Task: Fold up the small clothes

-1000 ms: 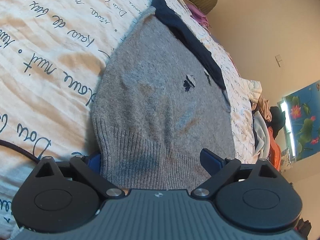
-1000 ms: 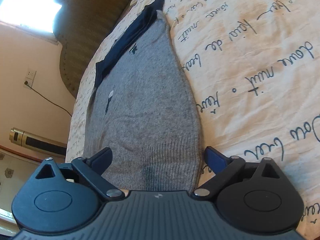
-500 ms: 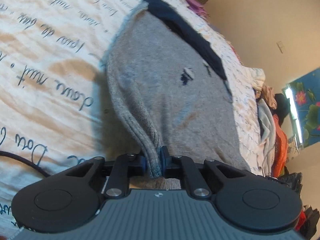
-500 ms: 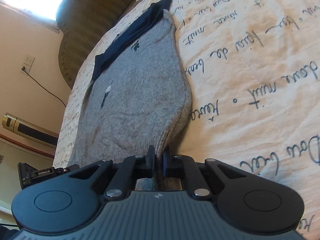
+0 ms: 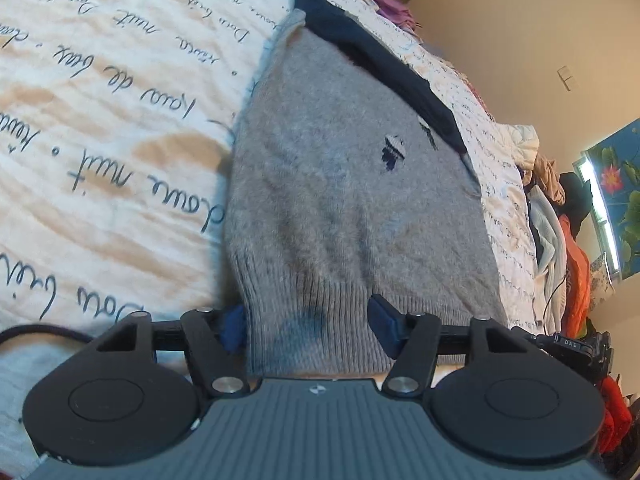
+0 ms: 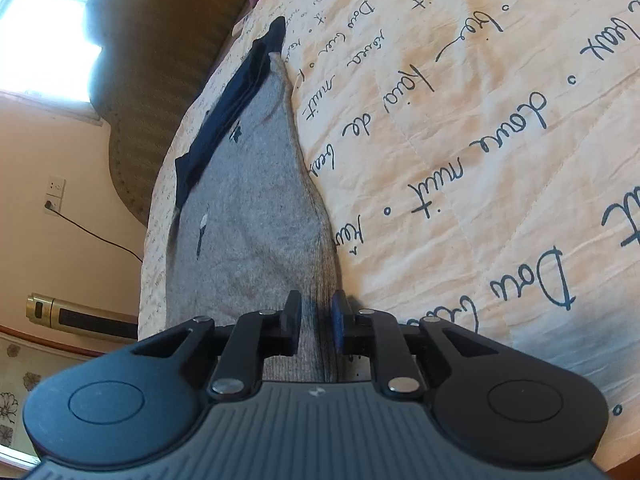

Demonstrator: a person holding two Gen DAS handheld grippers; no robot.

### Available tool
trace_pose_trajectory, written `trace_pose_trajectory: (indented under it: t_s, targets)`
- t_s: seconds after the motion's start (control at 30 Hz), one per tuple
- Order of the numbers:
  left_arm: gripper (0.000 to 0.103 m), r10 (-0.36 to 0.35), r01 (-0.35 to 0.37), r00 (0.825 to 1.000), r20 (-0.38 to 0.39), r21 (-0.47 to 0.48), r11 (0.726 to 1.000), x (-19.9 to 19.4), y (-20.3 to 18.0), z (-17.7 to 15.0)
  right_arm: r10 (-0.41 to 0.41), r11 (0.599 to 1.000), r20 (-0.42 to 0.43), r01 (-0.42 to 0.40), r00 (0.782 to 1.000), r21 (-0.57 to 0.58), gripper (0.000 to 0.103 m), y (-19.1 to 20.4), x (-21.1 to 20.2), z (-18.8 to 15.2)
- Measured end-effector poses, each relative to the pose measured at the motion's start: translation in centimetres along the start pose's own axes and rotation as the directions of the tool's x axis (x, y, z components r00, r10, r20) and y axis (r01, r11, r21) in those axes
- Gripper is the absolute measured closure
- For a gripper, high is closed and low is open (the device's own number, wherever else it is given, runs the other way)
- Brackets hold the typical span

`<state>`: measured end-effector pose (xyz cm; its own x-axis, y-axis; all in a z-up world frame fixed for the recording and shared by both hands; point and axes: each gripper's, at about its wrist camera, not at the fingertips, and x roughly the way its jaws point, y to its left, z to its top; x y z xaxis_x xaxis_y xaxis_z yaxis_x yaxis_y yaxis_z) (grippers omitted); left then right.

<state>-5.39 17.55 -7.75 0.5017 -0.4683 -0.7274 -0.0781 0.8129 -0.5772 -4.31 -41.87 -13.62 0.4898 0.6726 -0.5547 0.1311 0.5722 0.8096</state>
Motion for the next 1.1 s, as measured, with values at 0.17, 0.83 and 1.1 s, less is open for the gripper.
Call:
trace_pose_trajectory:
  t_s: [0.17, 0.83, 1.1]
  targets:
    - [0.030, -0.048, 0.048, 0.999, -0.007, -0.008, 0.999, 1.4, -0.8, 0.2, 0.037, 0.999, -0.056, -0.036, 0.998, 0.026, 0.067, 0.1, 2.8, 1.0]
    - [0.026, -0.101, 0.101, 0.995, 0.002, -0.048, 0.994, 1.9, 0.0, 0.6, 0.159, 0.987, -0.071, -0.157, 0.985, 0.034, 0.034, 0.7, 5.9, 4.6]
    - [0.037, -0.110, 0.110, 0.994, 0.001, -0.063, 0.992, 1.9, 0.3, 0.5, 0.125, 0.992, -0.215, -0.129, 0.969, -0.005, 0.077, 0.8, 5.0, 0.9]
